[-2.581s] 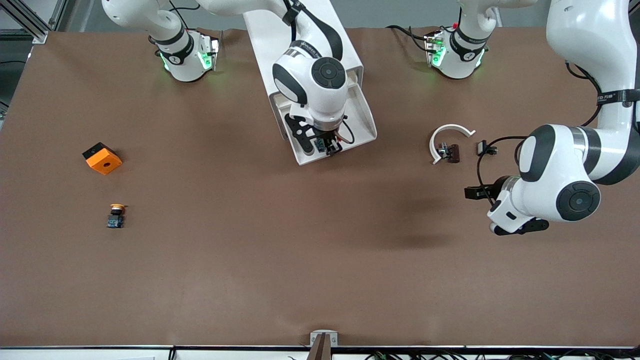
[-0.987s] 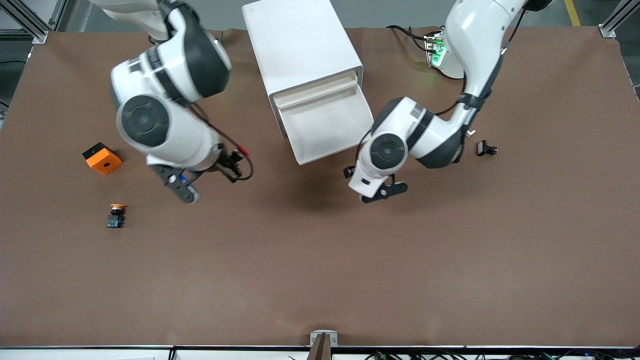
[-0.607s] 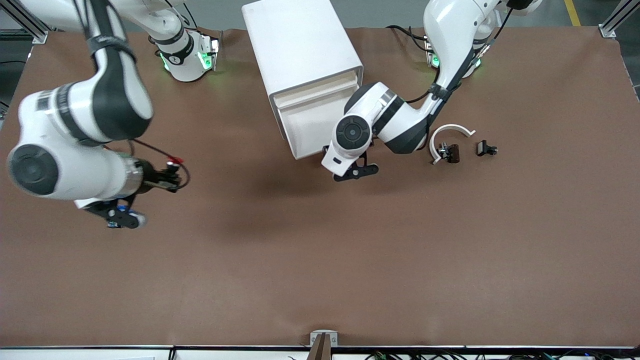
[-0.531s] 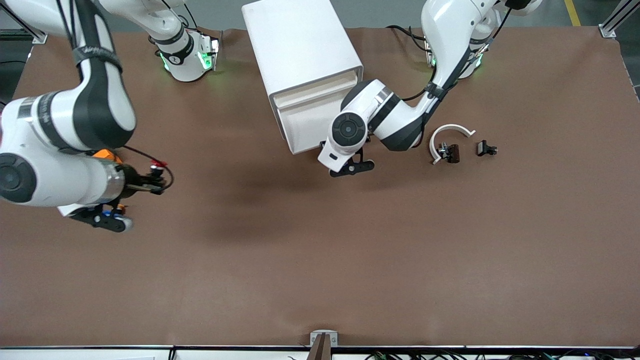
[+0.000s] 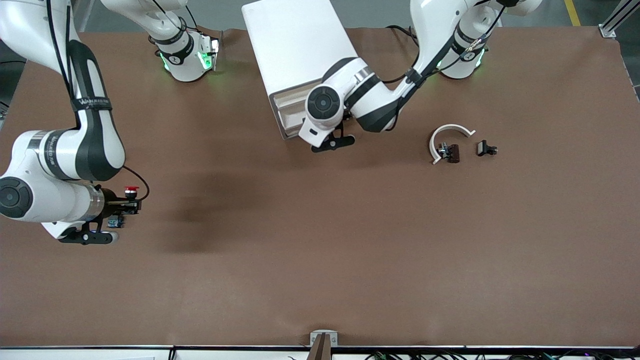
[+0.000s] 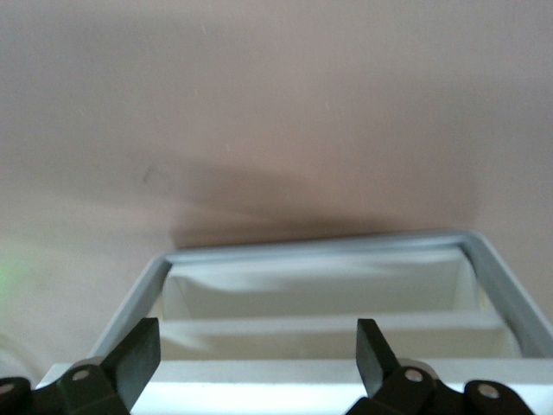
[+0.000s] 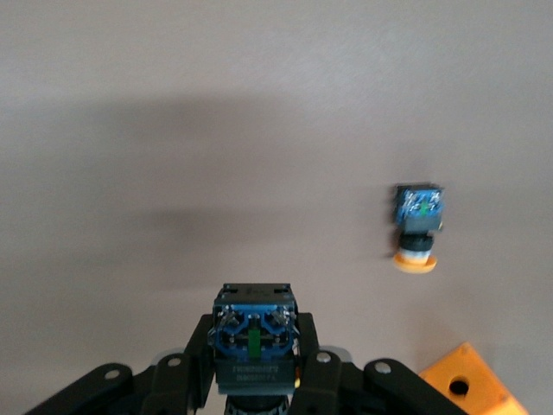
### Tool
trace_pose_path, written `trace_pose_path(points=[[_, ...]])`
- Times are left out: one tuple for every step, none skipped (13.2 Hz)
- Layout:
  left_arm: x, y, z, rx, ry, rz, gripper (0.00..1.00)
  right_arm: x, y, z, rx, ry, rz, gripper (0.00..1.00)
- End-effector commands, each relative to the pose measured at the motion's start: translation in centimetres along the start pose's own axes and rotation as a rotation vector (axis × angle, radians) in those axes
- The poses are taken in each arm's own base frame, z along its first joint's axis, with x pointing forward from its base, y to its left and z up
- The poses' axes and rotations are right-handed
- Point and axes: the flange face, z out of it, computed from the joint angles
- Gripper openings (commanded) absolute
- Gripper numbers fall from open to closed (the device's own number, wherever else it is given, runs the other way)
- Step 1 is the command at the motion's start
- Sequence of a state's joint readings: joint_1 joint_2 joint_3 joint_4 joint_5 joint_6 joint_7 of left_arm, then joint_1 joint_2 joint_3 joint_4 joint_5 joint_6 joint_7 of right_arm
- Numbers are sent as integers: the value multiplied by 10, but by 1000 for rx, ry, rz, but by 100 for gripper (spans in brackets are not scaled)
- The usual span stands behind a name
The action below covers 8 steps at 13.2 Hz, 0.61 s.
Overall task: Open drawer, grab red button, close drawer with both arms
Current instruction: 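Lower the button beside the orange button while the left gripper shuts the drawer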
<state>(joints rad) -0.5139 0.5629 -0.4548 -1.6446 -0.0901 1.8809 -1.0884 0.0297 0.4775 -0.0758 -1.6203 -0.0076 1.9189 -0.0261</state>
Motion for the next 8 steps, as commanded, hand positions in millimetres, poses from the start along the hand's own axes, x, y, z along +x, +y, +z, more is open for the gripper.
trace_pose_path(points=[[-24, -4, 7, 21, -25, 2, 100, -9, 40, 30, -1, 54, -56, 0], [-28, -3, 11, 29, -29, -4, 100, -12, 48, 41, 0, 60, -74, 0], [-31, -2, 14, 33, -33, -2, 100, -15, 60, 50, 1, 67, -73, 0], [-32, -1, 16, 36, -35, -1, 100, -16, 64, 60, 1, 78, -68, 0], [-34, -1, 16, 37, -34, 2, 100, -19, 64, 73, -3, 103, -68, 0], [-41, 2, 17, 37, -36, 14, 100, -22, 64, 86, -6, 125, -67, 0], [-44, 3, 17, 36, -36, 21, 100, -24, 63, 96, -8, 140, -66, 0], [-51, 5, 16, 35, -38, 33, 100, -24, 63, 103, -8, 148, -62, 0]])
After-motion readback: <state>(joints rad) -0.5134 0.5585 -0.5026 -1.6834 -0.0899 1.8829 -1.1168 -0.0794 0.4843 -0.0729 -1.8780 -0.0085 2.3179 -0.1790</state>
